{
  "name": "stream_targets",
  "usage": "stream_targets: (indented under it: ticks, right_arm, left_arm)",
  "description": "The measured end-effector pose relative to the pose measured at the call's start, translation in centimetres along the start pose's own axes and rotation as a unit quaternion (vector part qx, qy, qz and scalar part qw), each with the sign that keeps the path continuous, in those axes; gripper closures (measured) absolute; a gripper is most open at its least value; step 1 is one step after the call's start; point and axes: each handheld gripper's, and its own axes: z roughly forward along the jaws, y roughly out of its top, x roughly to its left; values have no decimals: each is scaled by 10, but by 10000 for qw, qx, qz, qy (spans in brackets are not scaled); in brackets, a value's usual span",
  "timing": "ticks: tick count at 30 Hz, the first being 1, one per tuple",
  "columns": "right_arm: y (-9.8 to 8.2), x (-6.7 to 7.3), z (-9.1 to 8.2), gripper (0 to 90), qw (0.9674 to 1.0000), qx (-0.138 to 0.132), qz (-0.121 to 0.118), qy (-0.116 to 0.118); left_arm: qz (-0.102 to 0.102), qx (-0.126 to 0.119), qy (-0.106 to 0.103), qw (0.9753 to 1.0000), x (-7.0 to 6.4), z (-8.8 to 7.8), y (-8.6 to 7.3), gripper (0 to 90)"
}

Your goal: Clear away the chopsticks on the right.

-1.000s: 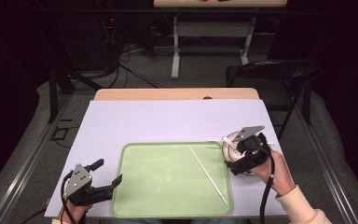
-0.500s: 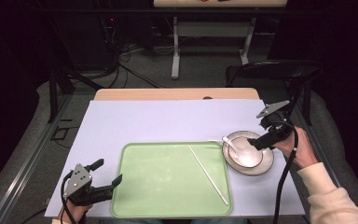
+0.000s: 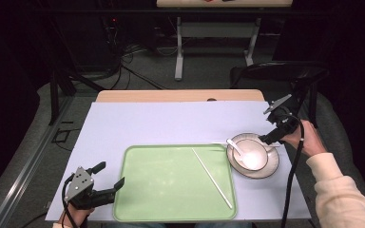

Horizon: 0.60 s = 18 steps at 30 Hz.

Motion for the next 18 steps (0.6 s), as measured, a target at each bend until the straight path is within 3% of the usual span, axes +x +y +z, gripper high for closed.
stream_targets:
  ticks: [4, 8, 13, 18]
  right_arm:
    - [0, -7, 11, 0, 9997, 197, -88, 74]
    - [0, -12, 23, 132, 9983, 501, -268, 149]
    - [-1, -15, 32, 218, 9973, 643, -300, 170]
    - [-6, -13, 46, 302, 9942, 871, -561, 282]
  left_arm:
    - [3, 0, -3, 10000, 0, 0, 0, 155]
    - [-2, -1, -3, 10000, 0, 0, 0, 155]
    - [1, -9, -3, 10000, 0, 0, 0, 155]
    - [6, -5, -11, 10000, 0, 0, 0, 155]
